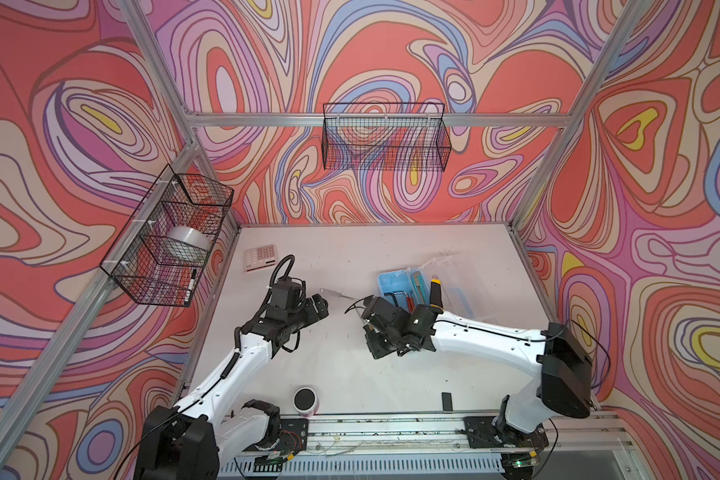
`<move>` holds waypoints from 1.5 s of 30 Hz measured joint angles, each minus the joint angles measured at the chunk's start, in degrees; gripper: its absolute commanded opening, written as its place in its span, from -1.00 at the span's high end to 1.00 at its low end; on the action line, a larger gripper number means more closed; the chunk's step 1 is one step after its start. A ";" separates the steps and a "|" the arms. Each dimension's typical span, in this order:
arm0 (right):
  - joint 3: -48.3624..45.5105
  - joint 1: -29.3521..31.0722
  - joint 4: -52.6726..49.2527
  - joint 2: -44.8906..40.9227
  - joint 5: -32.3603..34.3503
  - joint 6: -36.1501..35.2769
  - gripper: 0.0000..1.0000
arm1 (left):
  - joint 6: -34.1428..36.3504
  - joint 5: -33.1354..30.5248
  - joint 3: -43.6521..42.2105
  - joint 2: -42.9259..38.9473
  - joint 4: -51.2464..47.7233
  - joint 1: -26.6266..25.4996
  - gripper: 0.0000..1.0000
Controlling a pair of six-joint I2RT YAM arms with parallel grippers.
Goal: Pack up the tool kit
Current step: 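Carry the black-and-yellow screwdriver with the right gripper over the box, then lower the screwdriver into the clear lid compartment and open the right gripper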
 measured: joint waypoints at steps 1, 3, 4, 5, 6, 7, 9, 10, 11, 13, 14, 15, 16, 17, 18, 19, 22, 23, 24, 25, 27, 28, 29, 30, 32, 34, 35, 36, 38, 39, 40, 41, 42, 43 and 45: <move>-0.02 -2.45 -1.36 -1.86 1.11 -0.85 1.00 | 0.02 0.22 0.09 0.07 0.00 0.00 -0.85; -0.02 -7.23 -4.02 -5.16 3.85 -2.75 1.00 | 0.07 0.63 0.13 0.50 0.02 0.00 -0.85; -0.02 -9.97 -5.66 -6.97 5.81 -3.85 1.00 | 0.17 0.74 0.13 0.83 0.04 0.00 -0.85; -0.02 -12.13 -7.15 -8.52 7.56 -4.81 1.00 | 0.20 0.85 0.13 1.16 0.02 0.00 -0.84; -0.02 -13.75 -8.33 -9.86 9.01 -5.77 1.00 | 0.22 0.98 0.13 1.42 0.04 0.00 -0.84; -0.04 -15.39 -9.46 -11.10 10.43 -6.78 1.00 | 0.31 1.09 0.15 1.66 0.07 0.00 -0.84; -0.13 -18.10 -11.17 -12.74 12.68 -8.52 1.00 | 0.39 1.27 0.15 2.08 0.20 0.00 -0.83; -0.31 -19.50 -11.72 -13.14 13.75 -9.29 1.00 | 0.39 1.42 0.17 2.27 0.22 0.00 -0.83; -0.63 -20.81 -12.02 -13.27 14.64 -10.08 1.00 | 0.39 1.60 0.20 2.51 0.28 0.00 -0.83; -1.57 -22.88 -12.48 -13.07 16.15 -11.23 1.00 | 0.37 1.92 0.20 2.86 0.26 0.00 -0.82; -2.10 -23.80 -12.70 -12.94 16.76 -11.74 1.00 | 0.37 2.05 0.20 2.99 0.28 0.00 -0.82; -2.54 -24.63 -13.00 -12.79 17.42 -12.26 1.00 | 0.37 2.16 0.20 3.08 0.28 0.00 -0.82; -3.02 -25.31 -12.98 -12.68 17.86 -12.79 1.00 | 0.37 2.23 0.20 3.17 0.28 0.00 -0.82; -3.32 -25.77 -13.00 -12.59 18.16 -13.25 1.00 | 0.37 2.29 0.20 3.23 0.28 0.00 -0.82; -3.63 -26.25 -12.98 -12.48 18.45 -13.75 1.00 | 0.37 2.38 0.20 3.37 0.35 0.00 -0.81; -3.82 -26.80 -12.94 -12.33 18.53 -14.25 1.00 | 0.37 2.43 0.20 3.54 0.44 0.00 -0.82; -3.85 -27.98 -12.74 -11.28 18.71 -15.37 1.00 | 0.39 2.40 0.20 4.13 0.55 0.00 -0.80; -3.87 -28.30 -12.70 -10.80 18.73 -15.54 1.00 | 0.37 2.40 0.20 4.24 0.68 0.00 -0.80; -3.98 -28.59 -12.66 -10.32 18.75 -15.91 1.00 | 0.37 2.38 0.20 4.35 0.94 0.00 -0.80; -4.22 -28.72 -12.59 -9.90 18.80 -16.09 1.00 | 0.37 2.38 0.20 4.44 1.31 0.00 -0.80; -4.90 -29.00 -12.37 -9.31 18.80 -16.35 1.00 | 0.37 2.38 0.20 4.50 1.81 0.00 -0.80; -5.22 -29.05 -12.33 -9.11 18.80 -16.41 1.00 | 0.37 2.38 0.20 4.55 2.05 0.00 -0.80; -5.49 -29.16 -12.28 -8.94 18.80 -16.46 1.00 | 0.37 2.38 0.20 4.68 2.25 0.00 -0.79; -5.70 -29.29 -12.24 -8.74 18.80 -16.52 1.00 | 0.37 2.38 0.20 4.90 2.47 0.00 -0.79; -5.73 -29.57 -12.24 -8.20 18.95 -16.50 0.67 | 0.37 2.40 0.20 5.51 2.78 0.00 -0.79; -5.73 -29.77 -12.11 -7.63 19.08 -16.37 0.38 | 0.37 2.43 0.20 5.97 2.84 0.00 -0.79; -5.73 -29.81 -12.09 -7.41 19.10 -16.37 0.32 | 0.37 2.40 0.20 6.03 2.84 0.00 -0.79; -5.73 -29.90 -12.00 -7.21 19.10 -16.28 0.25 | 0.37 2.40 0.20 6.03 2.84 0.00 -0.79; -5.73 -29.99 -11.80 -7.10 19.12 -16.26 0.19 | 0.37 2.40 0.20 6.03 2.91 0.00 -0.79; -5.73 -30.01 -11.76 -7.08 19.17 -16.28 0.15 | 0.37 2.40 0.20 6.03 2.91 0.00 -0.79; -5.73 -30.03 -11.72 -7.08 19.30 -16.22 0.13 | 0.37 2.40 0.20 6.03 2.91 0.00 -0.78; -5.73 -30.03 -11.69 -7.08 19.47 -16.20 0.13 | 0.37 2.40 0.20 6.03 2.97 0.00 -0.78; -5.73 -30.05 -11.72 -7.08 19.58 -16.20 0.13 | 0.37 2.40 0.20 6.03 3.04 0.00 -0.78; -5.68 -30.05 -11.74 -7.10 19.58 -16.15 0.13 | 0.37 2.40 0.20 6.03 3.06 0.00 -0.78; -5.51 -30.05 -11.87 -7.10 19.56 -16.13 0.14 | 0.37 2.40 0.20 6.03 3.21 0.00 -0.78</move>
